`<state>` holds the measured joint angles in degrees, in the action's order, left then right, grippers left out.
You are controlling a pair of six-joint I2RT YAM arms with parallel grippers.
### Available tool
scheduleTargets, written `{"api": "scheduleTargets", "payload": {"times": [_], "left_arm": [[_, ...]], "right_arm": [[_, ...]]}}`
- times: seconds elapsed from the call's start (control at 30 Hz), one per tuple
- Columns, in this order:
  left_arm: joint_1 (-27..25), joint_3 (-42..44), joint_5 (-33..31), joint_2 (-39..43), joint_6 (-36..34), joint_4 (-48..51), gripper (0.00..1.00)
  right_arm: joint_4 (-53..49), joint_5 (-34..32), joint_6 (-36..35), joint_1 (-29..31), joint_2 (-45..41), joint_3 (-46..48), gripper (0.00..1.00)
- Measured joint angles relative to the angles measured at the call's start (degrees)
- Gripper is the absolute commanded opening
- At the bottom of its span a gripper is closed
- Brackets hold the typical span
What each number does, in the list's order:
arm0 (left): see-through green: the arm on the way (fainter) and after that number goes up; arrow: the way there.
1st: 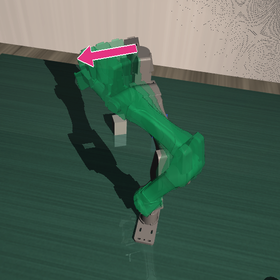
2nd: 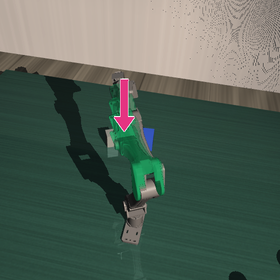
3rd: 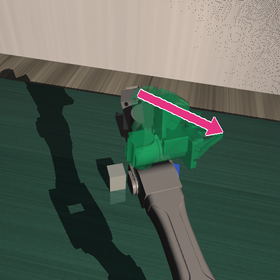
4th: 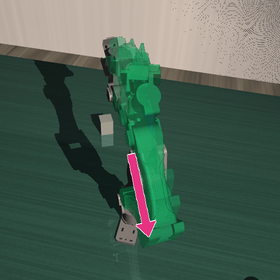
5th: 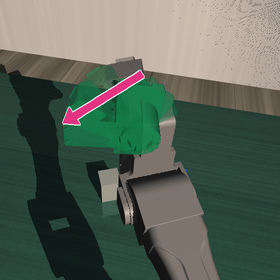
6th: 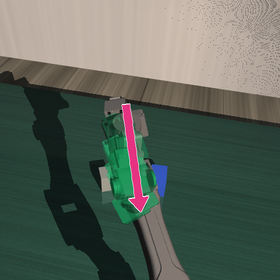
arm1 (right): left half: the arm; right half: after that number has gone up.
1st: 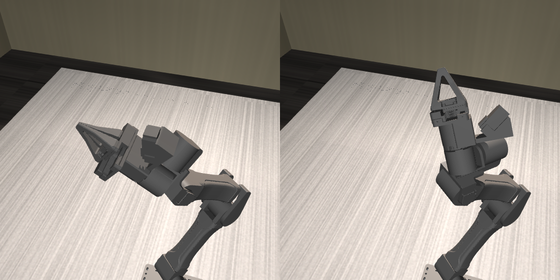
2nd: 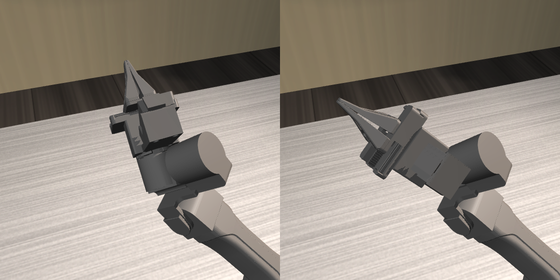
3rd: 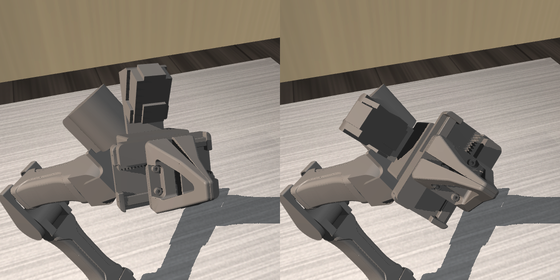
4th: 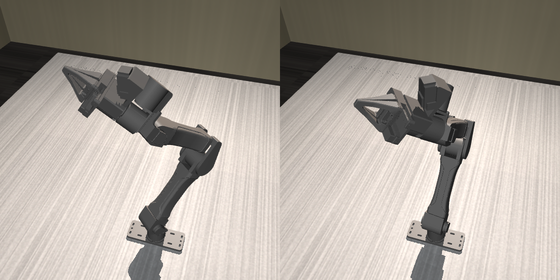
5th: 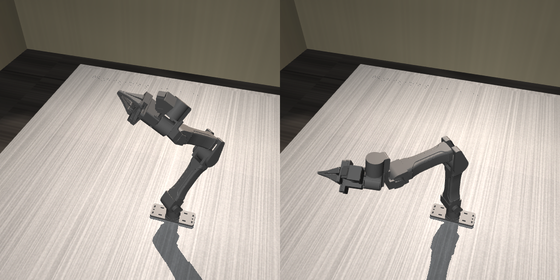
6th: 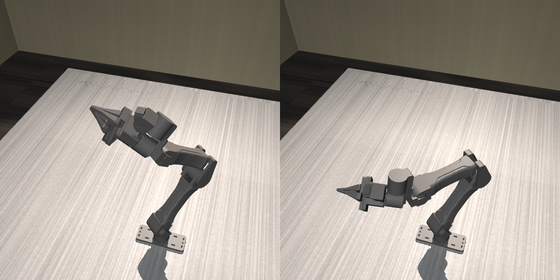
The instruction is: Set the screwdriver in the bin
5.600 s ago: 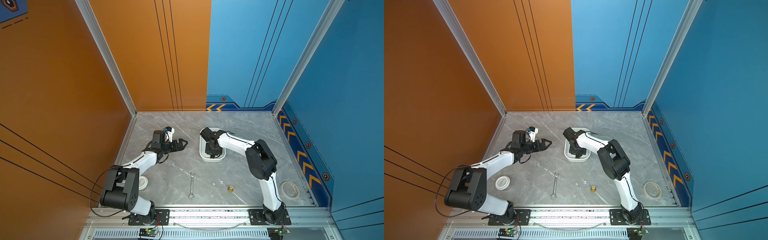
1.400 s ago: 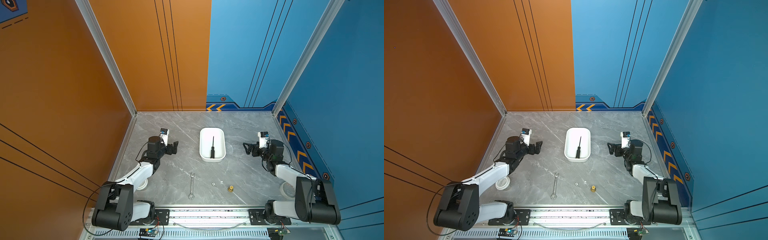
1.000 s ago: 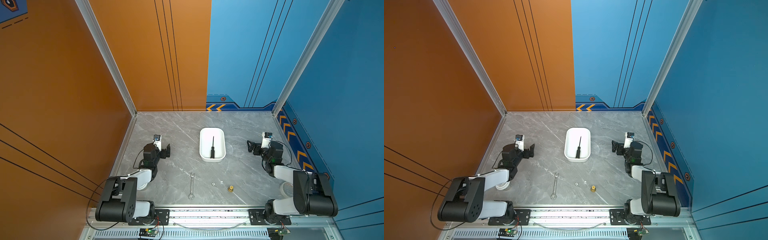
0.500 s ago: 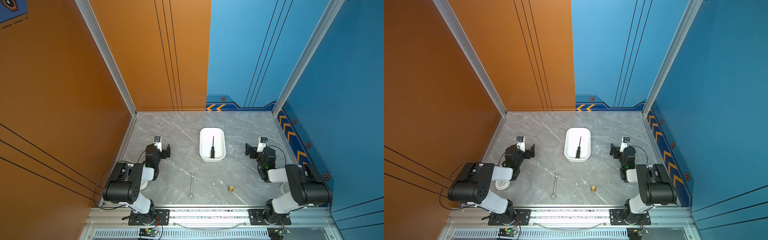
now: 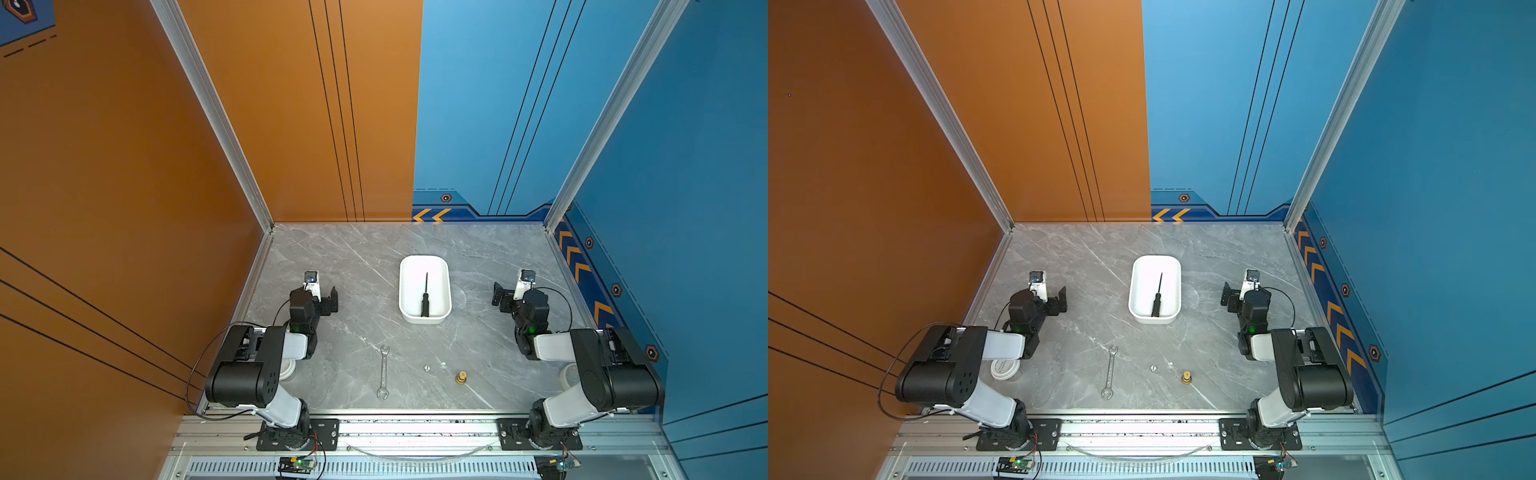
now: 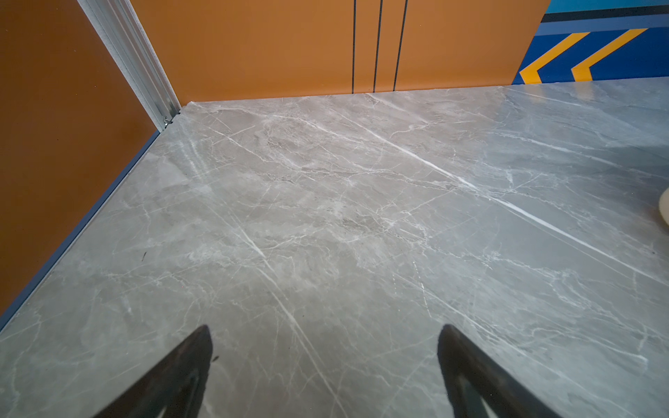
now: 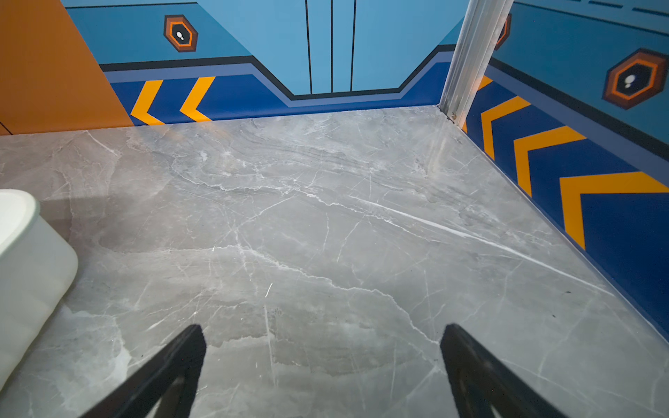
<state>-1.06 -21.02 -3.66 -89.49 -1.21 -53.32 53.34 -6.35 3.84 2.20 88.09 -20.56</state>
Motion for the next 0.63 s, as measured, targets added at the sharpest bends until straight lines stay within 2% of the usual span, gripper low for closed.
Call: {"api": "scheduleTargets", "payload": {"times": [0.63], "left_arm": [[0.0, 0.0, -0.5, 0.0, 0.2, 0.0, 0.98]], "right_arm": [[-0.3, 0.0, 0.0, 0.0, 0.0, 0.0, 1.0]]}}
